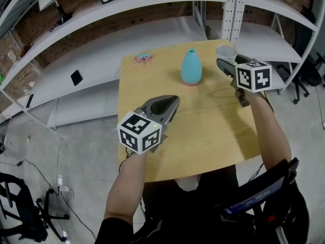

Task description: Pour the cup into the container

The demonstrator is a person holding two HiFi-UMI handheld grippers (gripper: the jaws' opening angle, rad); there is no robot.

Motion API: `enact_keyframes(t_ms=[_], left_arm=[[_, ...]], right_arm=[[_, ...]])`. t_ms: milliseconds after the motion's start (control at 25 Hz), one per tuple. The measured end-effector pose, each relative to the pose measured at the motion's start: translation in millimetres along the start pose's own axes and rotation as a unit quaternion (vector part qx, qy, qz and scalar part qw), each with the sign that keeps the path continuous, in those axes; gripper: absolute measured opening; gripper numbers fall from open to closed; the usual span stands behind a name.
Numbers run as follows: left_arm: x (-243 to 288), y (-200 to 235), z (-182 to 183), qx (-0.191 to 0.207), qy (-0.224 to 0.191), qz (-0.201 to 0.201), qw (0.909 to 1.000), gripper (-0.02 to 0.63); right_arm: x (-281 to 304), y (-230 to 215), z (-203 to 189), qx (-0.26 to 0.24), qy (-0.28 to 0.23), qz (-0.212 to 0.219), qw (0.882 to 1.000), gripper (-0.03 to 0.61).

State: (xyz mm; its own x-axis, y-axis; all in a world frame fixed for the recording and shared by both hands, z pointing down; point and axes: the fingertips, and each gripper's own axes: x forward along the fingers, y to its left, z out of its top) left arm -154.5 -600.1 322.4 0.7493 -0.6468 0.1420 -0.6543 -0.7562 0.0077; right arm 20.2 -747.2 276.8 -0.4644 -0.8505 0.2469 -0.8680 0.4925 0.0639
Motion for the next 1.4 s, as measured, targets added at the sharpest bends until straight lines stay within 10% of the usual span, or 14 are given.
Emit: enact_keyframes(t_ms=[800, 1400], left_arm=[[1.5, -1.7, 1.1, 0.0, 0.0, -0.001, 1.0, 0.002], [0.4, -2.9, 0.0, 0.002, -0.001, -0.005, 1.0, 0.002]], right_arm=[[3.8, 54.5, 52.7, -0.202, 0.026, -0.001, 0.979, 0.295], [15.0, 62.8, 59.9, -0.329, 0.06, -0.033, 0.942, 0.295]])
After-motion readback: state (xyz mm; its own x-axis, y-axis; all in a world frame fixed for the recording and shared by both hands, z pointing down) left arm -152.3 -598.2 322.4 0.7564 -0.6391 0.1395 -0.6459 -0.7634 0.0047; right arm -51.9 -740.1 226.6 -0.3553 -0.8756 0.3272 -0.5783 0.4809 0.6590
